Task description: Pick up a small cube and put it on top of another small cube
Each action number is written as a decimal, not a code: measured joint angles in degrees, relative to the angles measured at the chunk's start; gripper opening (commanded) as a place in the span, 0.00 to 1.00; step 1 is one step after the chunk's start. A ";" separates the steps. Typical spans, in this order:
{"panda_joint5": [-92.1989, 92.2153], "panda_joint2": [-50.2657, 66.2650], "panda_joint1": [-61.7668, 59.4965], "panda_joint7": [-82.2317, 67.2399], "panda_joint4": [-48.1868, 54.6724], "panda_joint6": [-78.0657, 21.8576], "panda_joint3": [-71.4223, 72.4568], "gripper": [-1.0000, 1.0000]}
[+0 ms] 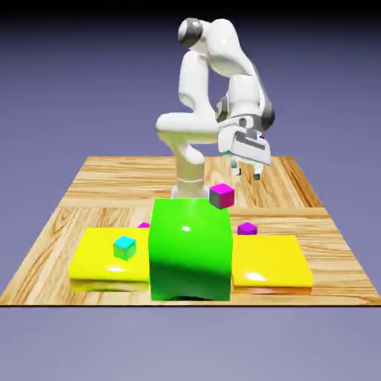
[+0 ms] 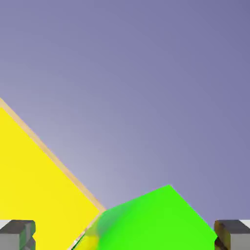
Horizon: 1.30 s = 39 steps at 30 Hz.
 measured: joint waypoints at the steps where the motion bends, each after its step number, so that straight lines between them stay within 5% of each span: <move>1: 0.90 -0.25 -0.45 -1.82 -0.07 -0.58 2.08 0.50; 30: 26.86 -7.36 -13.42 -54.45 -2.07 -17.29 62.27 0.50; 39: 37.85 -8.95 -28.65 -61.51 0.65 -8.80 78.87 0.50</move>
